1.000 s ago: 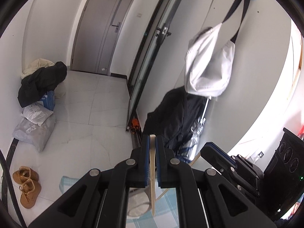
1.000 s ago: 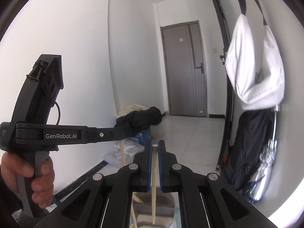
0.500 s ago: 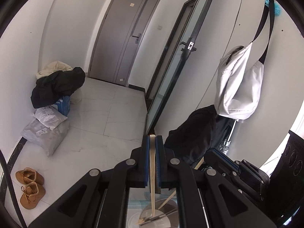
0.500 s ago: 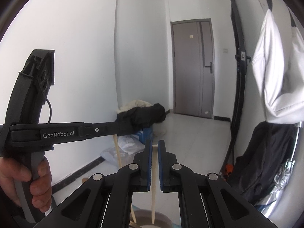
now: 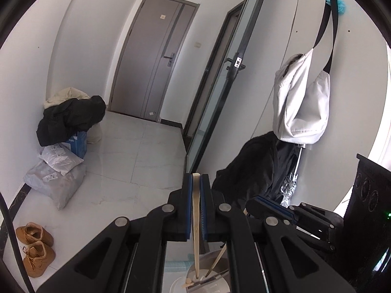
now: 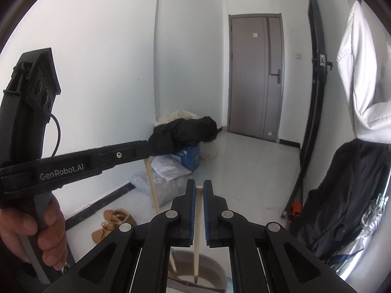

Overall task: Organize utensils
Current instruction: 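Lower the held chopstick into the white holder with the right tool, then open the right tool to release the chopstick inside the holder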

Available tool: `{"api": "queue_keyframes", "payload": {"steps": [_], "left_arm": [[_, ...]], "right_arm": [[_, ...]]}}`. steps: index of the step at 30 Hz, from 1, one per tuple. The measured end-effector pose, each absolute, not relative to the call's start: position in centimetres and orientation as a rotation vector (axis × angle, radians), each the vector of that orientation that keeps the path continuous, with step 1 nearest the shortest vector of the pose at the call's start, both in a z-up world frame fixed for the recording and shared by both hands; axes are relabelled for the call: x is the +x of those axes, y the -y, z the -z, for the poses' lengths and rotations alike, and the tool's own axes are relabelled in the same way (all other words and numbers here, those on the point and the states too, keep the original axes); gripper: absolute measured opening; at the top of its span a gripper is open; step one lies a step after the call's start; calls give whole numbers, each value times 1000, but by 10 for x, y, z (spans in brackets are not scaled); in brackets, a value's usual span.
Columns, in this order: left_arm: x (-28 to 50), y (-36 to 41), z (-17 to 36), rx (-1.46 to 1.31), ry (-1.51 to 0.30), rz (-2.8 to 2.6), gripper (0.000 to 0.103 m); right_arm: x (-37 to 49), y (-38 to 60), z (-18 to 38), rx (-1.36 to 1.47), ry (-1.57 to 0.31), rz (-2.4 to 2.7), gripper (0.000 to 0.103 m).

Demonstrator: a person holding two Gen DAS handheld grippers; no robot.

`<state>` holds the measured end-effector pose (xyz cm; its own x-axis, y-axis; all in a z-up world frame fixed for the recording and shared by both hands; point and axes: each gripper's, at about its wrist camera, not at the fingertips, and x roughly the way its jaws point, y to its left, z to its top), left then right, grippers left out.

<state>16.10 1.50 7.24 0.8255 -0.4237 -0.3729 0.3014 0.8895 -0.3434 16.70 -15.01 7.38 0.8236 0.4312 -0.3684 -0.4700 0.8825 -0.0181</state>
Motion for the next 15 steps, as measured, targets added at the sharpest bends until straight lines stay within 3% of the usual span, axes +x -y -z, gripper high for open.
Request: {"api": "queue_keyframes", "payload": {"steps": [12,15], "left_arm": [[161,-18,-47,-261,-663,393,3],[161,-26,-45,-294,-718,363,8]], "right_arm": [[155,158,-54,-51,-481,-524,8],[148,162,-49,-42,-506,-499,13]]}}
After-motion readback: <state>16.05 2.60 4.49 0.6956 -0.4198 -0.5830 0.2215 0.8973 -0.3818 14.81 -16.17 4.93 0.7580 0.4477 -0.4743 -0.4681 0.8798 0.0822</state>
